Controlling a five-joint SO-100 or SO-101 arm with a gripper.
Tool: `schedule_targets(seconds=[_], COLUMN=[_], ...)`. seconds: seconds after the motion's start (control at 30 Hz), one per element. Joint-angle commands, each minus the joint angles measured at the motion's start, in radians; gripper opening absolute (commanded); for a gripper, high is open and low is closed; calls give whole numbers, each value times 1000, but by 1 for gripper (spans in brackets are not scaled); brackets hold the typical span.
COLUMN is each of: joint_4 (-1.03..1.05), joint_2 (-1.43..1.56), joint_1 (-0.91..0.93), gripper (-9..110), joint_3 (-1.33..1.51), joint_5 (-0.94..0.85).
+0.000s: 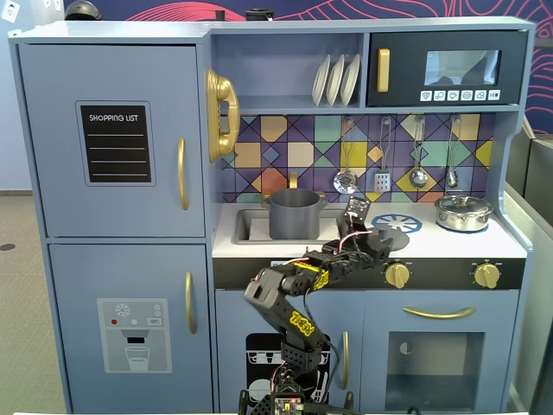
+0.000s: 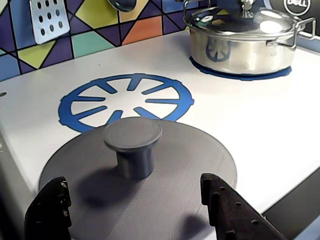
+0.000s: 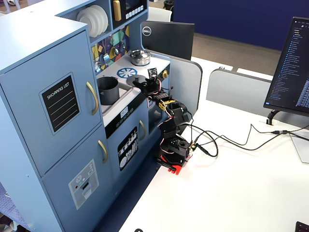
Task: Pick up the lid from the counter and put it on the gray recipient
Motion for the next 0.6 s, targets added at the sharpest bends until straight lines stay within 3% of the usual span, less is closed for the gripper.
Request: schedule_targets(seconds=[0.0, 0.57], joint_4=[-58, -100], joint_2=[-60, -245], joint_1=[0, -25], gripper=[26, 23], joint_3=[-110, -239], joint_5=[-14, -14])
